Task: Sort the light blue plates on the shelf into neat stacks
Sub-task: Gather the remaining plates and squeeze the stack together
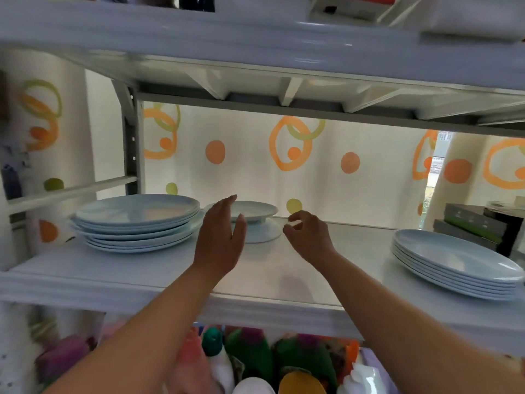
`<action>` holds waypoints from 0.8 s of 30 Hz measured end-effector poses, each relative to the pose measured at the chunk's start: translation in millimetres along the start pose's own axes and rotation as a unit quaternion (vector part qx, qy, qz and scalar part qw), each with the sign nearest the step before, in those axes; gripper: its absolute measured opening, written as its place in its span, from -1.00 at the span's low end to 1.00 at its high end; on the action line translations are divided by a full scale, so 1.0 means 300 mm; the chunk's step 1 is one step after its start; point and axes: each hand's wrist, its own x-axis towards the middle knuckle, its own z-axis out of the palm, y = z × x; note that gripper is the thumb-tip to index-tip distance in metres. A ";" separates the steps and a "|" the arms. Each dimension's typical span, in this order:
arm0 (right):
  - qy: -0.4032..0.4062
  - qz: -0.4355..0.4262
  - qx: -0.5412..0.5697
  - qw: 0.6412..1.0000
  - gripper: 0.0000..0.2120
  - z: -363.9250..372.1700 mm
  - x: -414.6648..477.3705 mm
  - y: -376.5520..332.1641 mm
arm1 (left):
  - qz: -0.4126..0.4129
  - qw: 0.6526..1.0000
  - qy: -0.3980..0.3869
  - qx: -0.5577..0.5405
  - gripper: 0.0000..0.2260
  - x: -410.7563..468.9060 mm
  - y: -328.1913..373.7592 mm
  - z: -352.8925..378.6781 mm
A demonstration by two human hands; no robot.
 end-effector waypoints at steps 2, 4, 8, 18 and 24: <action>-0.009 0.044 0.085 0.995 -0.69 0.072 0.025 -0.031 | -0.009 1.000 0.001 0.013 -0.55 0.005 -0.039 -0.008; -0.022 0.098 0.167 0.981 -0.67 0.129 0.050 -0.056 | -0.020 1.000 0.004 0.004 -0.57 0.011 -0.055 -0.003; -0.037 0.182 0.285 0.940 -0.65 0.207 0.118 -0.076 | -0.004 1.000 0.010 0.006 -0.60 0.015 -0.065 0.012; -0.022 0.262 0.364 0.894 -0.67 0.315 0.224 -0.074 | 0.016 1.000 0.022 0.004 -0.54 0.015 -0.075 0.009; -0.017 0.258 0.388 0.885 -0.87 0.295 0.196 -0.096 | 0.052 0.998 0.006 0.026 -0.52 0.007 -0.072 0.017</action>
